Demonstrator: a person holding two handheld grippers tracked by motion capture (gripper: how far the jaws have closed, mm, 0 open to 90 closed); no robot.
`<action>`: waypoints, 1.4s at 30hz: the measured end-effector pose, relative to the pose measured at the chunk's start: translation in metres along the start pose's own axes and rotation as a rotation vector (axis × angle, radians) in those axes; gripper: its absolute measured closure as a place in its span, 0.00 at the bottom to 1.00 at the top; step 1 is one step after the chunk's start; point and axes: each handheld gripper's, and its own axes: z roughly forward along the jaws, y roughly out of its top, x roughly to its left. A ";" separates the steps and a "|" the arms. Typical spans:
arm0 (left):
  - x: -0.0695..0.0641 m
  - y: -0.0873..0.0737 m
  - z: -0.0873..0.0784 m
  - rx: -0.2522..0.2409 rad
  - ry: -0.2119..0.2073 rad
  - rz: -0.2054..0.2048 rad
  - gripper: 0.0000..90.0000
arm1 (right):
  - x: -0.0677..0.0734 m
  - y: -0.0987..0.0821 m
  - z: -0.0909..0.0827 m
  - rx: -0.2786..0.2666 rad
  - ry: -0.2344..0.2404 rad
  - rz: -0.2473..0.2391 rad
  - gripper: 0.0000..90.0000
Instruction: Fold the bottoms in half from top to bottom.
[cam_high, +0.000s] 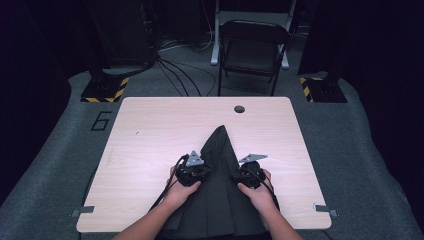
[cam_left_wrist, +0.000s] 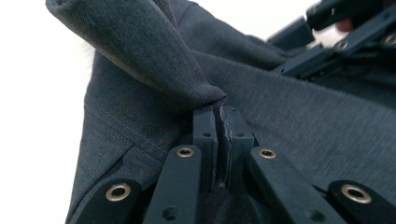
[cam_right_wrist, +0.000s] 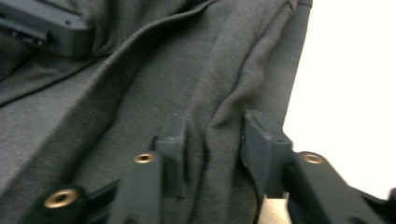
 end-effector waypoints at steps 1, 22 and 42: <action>-0.001 -0.001 0.000 0.001 -0.004 0.000 0.95 | -0.001 0.001 -0.002 -0.005 0.007 0.009 0.62; -0.009 -0.011 0.006 -0.036 -0.003 0.044 0.85 | 0.018 0.089 -0.015 -0.111 -0.007 0.002 0.50; -0.012 -0.011 0.004 -0.043 -0.024 0.073 0.76 | 0.035 0.103 0.002 -0.062 -0.005 -0.030 0.46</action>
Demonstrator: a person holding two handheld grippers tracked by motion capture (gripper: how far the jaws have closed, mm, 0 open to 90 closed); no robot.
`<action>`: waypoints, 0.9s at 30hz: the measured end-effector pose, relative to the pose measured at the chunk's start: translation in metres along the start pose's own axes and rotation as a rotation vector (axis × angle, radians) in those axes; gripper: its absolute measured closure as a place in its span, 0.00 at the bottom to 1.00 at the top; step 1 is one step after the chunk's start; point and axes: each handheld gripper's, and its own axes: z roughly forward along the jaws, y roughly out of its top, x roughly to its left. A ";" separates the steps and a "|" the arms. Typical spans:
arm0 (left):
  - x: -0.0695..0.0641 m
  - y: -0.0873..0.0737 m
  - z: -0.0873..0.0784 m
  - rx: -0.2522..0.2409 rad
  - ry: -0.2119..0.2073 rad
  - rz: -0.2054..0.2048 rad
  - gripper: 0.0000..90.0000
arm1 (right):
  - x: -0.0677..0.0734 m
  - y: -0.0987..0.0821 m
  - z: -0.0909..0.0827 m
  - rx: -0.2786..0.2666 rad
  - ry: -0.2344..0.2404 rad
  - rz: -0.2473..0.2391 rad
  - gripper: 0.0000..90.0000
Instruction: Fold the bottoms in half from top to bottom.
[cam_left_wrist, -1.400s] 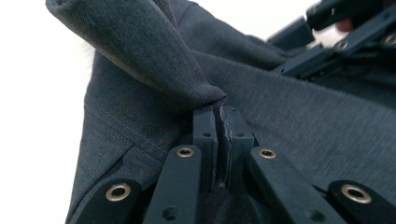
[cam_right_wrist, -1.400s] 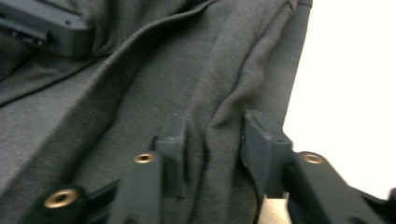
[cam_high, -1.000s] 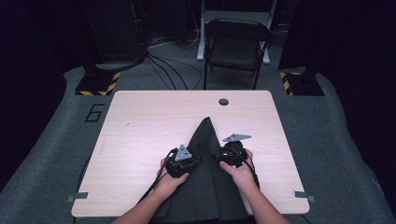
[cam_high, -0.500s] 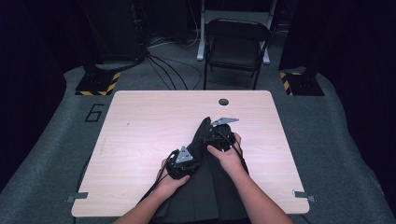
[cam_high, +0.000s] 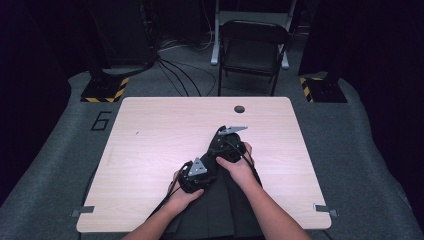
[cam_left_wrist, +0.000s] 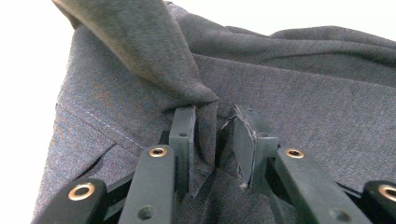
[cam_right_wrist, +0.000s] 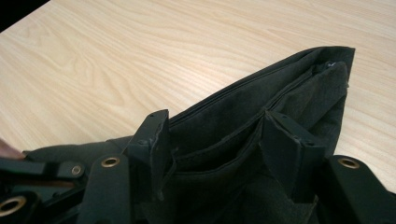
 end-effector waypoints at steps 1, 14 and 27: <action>0.000 0.000 0.000 -0.003 -0.003 -0.008 0.75 | 0.001 0.000 -0.001 -0.003 0.003 0.000 0.47; 0.004 0.001 -0.001 -0.017 -0.023 -0.034 0.64 | -0.003 -0.025 -0.008 0.013 0.039 0.048 0.53; 0.017 0.007 -0.016 -0.049 -0.016 -0.118 0.54 | -0.002 -0.047 -0.012 -0.028 0.054 0.014 0.82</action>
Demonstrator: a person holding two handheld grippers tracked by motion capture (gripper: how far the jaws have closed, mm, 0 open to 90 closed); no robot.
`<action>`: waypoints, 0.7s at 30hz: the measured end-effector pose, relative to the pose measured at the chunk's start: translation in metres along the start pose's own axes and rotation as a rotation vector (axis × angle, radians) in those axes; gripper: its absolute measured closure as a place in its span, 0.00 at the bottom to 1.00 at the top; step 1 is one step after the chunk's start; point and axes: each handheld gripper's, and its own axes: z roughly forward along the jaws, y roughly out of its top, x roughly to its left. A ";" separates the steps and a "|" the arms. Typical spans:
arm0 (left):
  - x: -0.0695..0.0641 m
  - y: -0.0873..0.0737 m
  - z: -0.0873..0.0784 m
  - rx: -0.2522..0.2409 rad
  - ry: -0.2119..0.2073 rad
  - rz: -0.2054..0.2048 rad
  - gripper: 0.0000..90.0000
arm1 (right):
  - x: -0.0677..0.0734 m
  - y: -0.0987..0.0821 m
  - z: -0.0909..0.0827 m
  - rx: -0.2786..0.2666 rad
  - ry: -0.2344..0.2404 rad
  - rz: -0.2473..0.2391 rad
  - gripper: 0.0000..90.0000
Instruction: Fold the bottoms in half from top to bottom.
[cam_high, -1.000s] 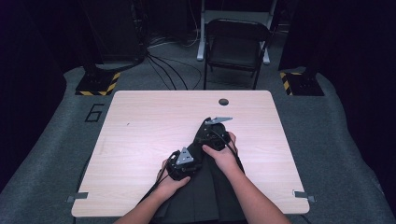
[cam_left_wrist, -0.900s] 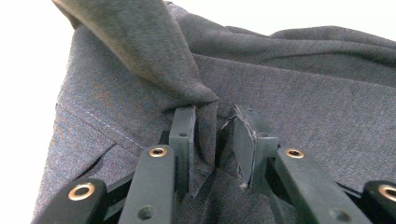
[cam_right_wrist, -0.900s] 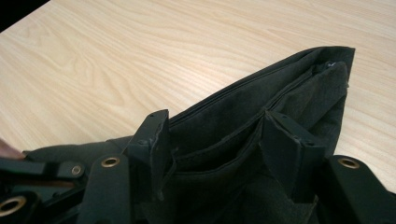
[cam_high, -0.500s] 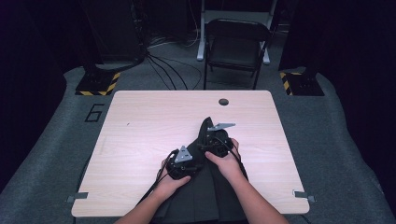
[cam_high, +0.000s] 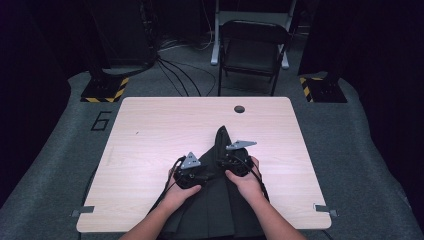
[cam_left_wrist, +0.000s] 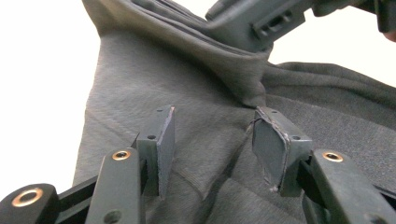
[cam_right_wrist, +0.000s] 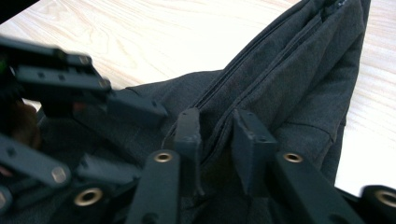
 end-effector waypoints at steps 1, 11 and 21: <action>0.003 0.002 -0.002 -0.002 0.011 -0.006 0.54 | -0.001 -0.001 0.000 -0.004 -0.001 -0.012 0.84; 0.024 0.022 -0.009 0.004 0.084 -0.073 0.47 | 0.000 -0.018 0.002 -0.022 0.005 0.004 0.88; 0.024 0.048 0.011 -0.004 0.103 -0.105 0.44 | -0.001 -0.027 0.008 -0.031 0.003 0.011 0.88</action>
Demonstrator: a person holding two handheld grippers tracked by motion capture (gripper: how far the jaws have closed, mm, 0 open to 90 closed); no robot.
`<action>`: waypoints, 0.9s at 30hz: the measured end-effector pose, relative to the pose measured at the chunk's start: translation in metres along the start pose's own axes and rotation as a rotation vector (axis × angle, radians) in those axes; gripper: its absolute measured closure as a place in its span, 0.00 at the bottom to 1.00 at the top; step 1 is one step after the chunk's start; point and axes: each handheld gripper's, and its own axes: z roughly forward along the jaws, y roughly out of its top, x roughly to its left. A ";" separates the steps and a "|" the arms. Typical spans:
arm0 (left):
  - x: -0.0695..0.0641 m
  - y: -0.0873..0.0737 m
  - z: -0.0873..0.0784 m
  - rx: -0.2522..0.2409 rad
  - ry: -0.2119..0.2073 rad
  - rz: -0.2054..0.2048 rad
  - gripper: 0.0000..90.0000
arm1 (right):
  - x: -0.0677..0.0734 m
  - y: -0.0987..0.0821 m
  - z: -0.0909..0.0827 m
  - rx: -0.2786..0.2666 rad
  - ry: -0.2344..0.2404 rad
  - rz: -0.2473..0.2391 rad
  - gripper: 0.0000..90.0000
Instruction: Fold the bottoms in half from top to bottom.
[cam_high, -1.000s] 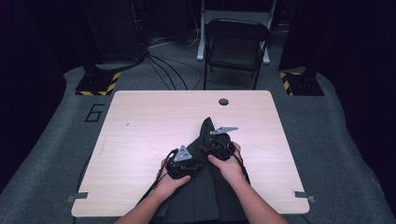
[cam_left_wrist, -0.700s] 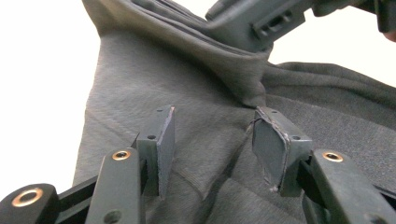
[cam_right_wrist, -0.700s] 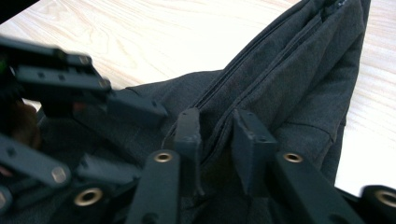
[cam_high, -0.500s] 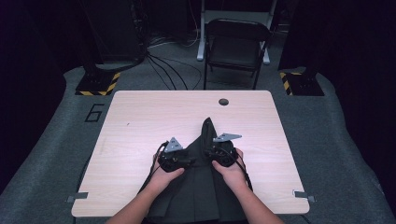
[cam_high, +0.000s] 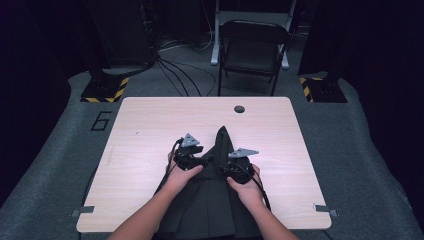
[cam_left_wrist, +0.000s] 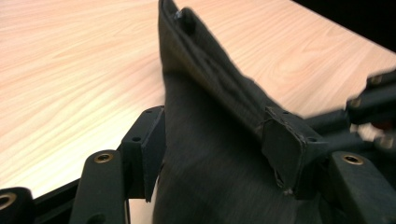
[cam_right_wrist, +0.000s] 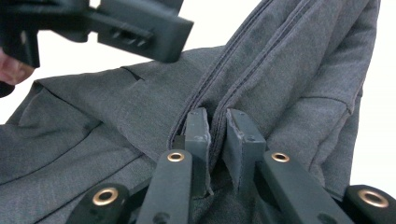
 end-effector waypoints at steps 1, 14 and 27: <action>-0.002 0.001 0.002 -0.006 0.003 -0.007 0.44 | 0.000 -0.001 0.000 0.002 0.001 0.005 0.88; -0.007 0.008 0.033 0.003 0.005 -0.079 0.40 | 0.004 -0.010 0.004 -0.015 -0.029 -0.014 0.86; -0.013 0.005 0.046 0.020 0.002 -0.073 0.49 | 0.006 -0.014 0.007 -0.026 -0.052 -0.027 0.86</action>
